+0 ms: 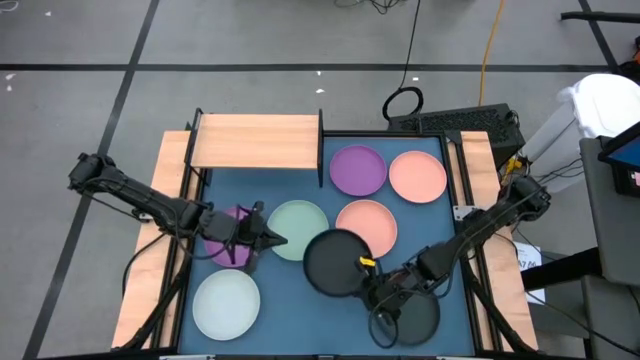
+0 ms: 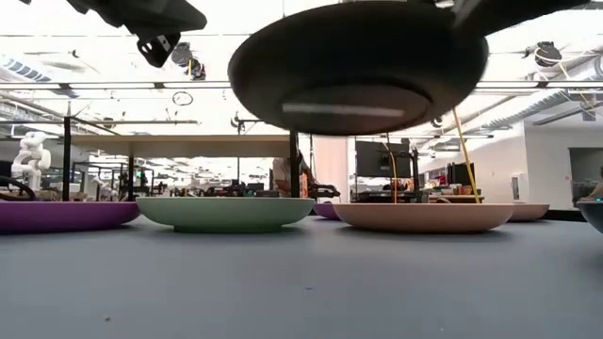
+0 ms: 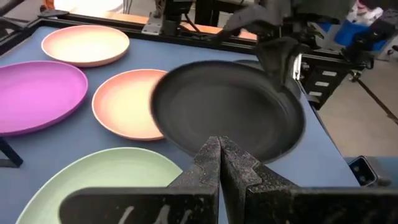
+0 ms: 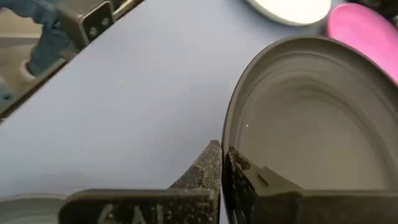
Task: Place and stack plates onto a shelf
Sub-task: Put the left black plate on the shelf
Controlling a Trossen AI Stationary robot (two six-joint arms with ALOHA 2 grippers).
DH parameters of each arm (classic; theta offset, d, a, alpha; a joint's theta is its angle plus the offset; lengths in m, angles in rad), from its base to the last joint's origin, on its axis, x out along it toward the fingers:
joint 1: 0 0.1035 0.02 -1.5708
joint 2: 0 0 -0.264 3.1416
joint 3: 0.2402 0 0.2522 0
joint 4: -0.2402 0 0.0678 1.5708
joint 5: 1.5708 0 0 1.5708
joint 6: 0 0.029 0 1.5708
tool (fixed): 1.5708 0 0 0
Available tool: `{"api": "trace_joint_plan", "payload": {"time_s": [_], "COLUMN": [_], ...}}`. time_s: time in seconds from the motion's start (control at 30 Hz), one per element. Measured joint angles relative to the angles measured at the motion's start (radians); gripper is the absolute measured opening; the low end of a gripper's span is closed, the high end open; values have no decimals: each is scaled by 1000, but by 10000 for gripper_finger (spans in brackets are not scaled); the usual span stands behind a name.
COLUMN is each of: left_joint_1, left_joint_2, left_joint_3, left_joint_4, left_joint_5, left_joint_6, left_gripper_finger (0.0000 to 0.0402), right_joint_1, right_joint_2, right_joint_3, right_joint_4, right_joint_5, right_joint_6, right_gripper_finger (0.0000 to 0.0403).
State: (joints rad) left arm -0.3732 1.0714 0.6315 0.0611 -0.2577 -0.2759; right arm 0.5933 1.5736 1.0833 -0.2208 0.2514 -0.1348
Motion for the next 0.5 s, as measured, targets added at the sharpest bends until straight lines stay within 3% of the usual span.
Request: {"api": "trace_joint_plan", "payload": {"time_s": [0.2, 0.5], "left_joint_1": [-21, 38], "left_joint_2": [-41, -269], "left_joint_3": [0, 0], "left_joint_4": [-53, -53], "left_joint_5": [-3, -8], "left_joint_6": [54, 175], "left_gripper_finger": [1, 1], "right_joint_1": [-36, -124], "right_joint_2": [-47, -136], "right_joint_3": [1, 1], "right_joint_4": [5, 9], "right_joint_5": [95, 195], "right_joint_6": [-38, -100], "right_gripper_finger": [0, 0]}}
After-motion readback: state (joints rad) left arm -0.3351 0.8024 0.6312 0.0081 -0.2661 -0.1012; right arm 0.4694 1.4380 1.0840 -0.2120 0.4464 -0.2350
